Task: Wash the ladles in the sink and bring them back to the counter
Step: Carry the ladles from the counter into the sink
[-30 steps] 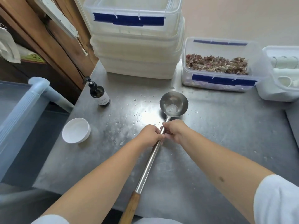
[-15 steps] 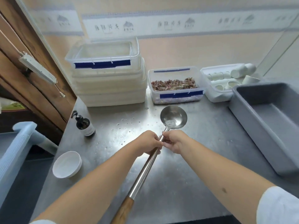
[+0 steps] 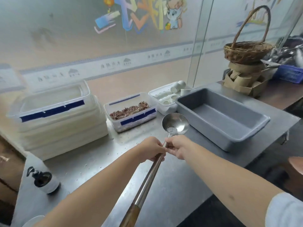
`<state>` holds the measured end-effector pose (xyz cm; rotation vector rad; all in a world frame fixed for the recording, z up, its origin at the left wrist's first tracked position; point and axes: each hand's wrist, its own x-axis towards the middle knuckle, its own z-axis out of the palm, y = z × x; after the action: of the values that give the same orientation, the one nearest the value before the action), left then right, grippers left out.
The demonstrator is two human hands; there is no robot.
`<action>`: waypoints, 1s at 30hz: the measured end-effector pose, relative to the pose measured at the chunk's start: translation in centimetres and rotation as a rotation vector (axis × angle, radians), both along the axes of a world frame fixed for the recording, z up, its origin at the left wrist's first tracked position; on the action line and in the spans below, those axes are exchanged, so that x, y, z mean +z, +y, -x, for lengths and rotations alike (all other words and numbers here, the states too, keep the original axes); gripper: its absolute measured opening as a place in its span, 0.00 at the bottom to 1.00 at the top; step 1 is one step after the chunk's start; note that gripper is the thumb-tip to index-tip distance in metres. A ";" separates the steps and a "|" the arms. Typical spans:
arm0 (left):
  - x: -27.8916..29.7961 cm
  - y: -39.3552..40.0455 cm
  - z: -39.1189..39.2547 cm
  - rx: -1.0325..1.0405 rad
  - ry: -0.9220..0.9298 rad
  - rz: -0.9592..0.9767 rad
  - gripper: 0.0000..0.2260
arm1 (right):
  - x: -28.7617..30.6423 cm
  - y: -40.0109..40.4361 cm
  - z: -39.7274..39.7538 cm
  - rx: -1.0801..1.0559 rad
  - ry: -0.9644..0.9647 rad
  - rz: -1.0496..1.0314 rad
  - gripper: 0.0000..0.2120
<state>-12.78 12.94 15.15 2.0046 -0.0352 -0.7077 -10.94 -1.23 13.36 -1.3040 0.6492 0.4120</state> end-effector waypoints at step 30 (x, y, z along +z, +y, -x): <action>6.8 -46.8 27.4 -0.911 -0.030 0.060 0.06 | 5.5 -43.0 38.9 -0.949 -0.091 0.038 0.02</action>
<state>-40.16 -33.86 21.98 1.8891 -1.0210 -1.2088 -49.80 -44.24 18.85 -0.9068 1.1068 -0.4341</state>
